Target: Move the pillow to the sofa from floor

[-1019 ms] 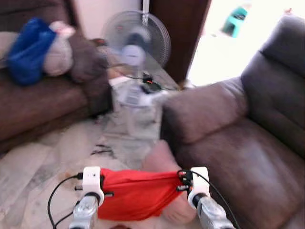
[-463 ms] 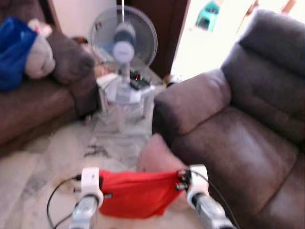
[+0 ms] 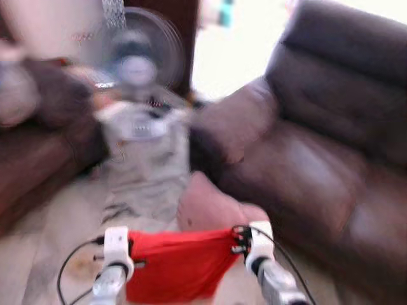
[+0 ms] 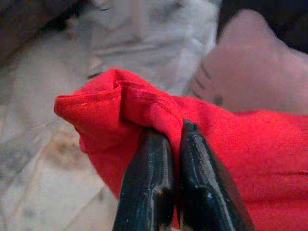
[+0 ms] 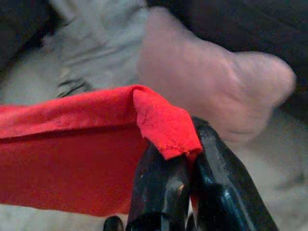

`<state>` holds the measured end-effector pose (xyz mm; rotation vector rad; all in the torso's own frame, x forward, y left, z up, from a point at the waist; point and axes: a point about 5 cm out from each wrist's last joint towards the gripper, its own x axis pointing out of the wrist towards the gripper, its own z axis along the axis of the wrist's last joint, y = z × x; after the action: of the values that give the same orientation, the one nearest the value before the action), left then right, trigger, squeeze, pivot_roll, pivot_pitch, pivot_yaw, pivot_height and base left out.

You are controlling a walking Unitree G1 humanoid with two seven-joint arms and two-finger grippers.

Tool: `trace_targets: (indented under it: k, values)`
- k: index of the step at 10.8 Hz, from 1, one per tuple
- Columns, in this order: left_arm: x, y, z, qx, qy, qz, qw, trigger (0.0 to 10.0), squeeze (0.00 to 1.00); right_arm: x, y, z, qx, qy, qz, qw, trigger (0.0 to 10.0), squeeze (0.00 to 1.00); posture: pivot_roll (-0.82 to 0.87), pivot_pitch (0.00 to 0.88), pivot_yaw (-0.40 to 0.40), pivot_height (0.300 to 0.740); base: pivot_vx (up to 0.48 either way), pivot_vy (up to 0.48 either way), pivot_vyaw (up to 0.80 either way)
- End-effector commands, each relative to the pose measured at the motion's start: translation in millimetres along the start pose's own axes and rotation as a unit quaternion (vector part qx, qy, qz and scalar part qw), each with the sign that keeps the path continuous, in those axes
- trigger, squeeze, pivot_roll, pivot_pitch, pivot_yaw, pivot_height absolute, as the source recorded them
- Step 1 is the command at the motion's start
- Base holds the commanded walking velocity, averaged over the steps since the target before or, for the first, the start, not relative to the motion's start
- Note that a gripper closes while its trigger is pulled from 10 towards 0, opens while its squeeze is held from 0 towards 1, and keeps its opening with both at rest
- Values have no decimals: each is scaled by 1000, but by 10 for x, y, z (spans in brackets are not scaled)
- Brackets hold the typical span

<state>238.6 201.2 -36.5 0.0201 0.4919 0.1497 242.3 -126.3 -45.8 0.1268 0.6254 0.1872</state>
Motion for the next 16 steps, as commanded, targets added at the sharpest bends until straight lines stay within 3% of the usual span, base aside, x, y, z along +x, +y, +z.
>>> trace_targets:
  k: [1,3,7,8,11,13,15,16]
  values:
    - [36,298,169,-10,-37,68,997,10000,0,-110,-465,52,22,-21,-93,995,10000,0,58,51,-72,740,0,386,-712]
    - [35,291,166,-12,-38,68,997,10000,0,-113,-472,49,21,-21,-93,995,10000,0,61,49,-76,740,0,384,-500]
    - [36,265,181,-15,-46,58,997,10000,0,-121,-490,60,20,-28,-100,994,10000,0,65,33,-74,740,0,0,0]
    - [60,269,257,-16,-60,55,997,10000,0,-118,-517,131,25,-50,-108,993,10000,0,66,33,-72,740,0,0,0]
    - [118,137,856,26,-210,10,977,10000,0,-135,-708,748,-5,-193,-131,972,10000,0,69,27,-62,740,0,0,0]
    - [121,44,902,27,-220,-1,975,10000,0,-139,-712,859,-10,-217,-145,965,10000,0,72,36,-55,740,0,0,0]
    - [91,-9,932,43,-238,-17,970,10000,0,-107,-539,923,-31,-243,-119,962,10000,0,72,55,-46,740,0,0,0]
    - [88,0,937,45,-241,-14,970,10000,0,-96,-505,961,-19,-253,-117,960,10000,0,72,65,-40,740,0,0,0]
